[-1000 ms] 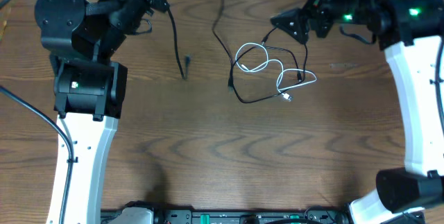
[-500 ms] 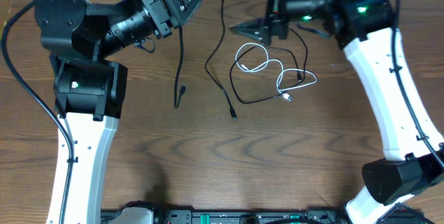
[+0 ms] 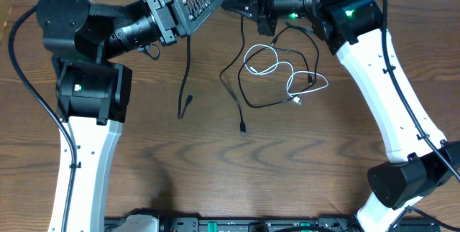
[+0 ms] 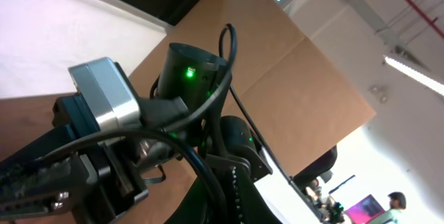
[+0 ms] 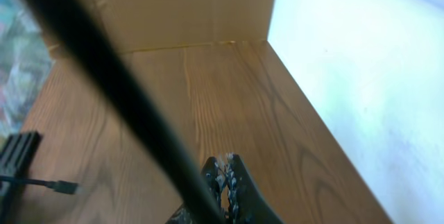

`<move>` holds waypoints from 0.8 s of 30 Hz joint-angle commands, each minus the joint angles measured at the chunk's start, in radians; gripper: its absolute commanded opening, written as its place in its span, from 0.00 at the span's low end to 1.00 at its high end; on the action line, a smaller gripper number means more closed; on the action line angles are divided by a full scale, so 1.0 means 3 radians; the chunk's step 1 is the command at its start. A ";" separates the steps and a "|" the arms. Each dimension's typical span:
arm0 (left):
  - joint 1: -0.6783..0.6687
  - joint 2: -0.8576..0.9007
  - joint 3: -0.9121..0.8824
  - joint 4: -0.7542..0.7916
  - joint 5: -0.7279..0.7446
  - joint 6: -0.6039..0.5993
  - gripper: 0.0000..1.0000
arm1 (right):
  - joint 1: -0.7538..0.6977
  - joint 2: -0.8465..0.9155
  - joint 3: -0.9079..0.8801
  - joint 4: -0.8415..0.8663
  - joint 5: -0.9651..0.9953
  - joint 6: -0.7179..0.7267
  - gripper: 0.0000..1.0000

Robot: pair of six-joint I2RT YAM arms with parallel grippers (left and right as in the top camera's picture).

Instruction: Untangle cables

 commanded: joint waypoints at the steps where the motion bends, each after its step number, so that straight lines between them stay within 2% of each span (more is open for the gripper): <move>1: 0.0001 -0.0018 0.0066 0.0038 0.0055 0.0407 0.08 | -0.0100 -0.0005 -0.0008 -0.0013 0.0443 0.0618 0.01; 3: 0.0001 -0.0001 0.0066 0.0034 0.0028 0.0570 0.12 | -0.0165 -0.0057 -0.0005 -0.0001 0.0589 0.0837 0.01; 5: 0.0001 0.0024 0.0066 0.0025 0.0019 0.0684 0.21 | -0.0240 -0.0137 0.0014 0.0004 0.0718 0.1012 0.01; 9: 0.0001 0.0106 0.0064 0.0025 0.0020 0.0829 0.64 | -0.0450 -0.0352 0.0086 0.0042 0.1054 0.1478 0.01; 13: 0.0001 0.0225 0.0064 0.0011 0.0023 0.0828 0.96 | -0.0779 -0.0556 0.0154 0.0201 0.1200 0.1956 0.01; 20: 0.0001 0.0473 0.0064 -0.0198 0.0034 0.0828 0.99 | -0.1678 -0.0773 0.0159 0.0459 0.1189 0.2673 0.01; 24: 0.0001 0.0605 0.0064 -0.0299 0.0033 0.0870 0.99 | -0.2253 -0.0764 0.0156 0.0337 0.1227 0.2768 0.01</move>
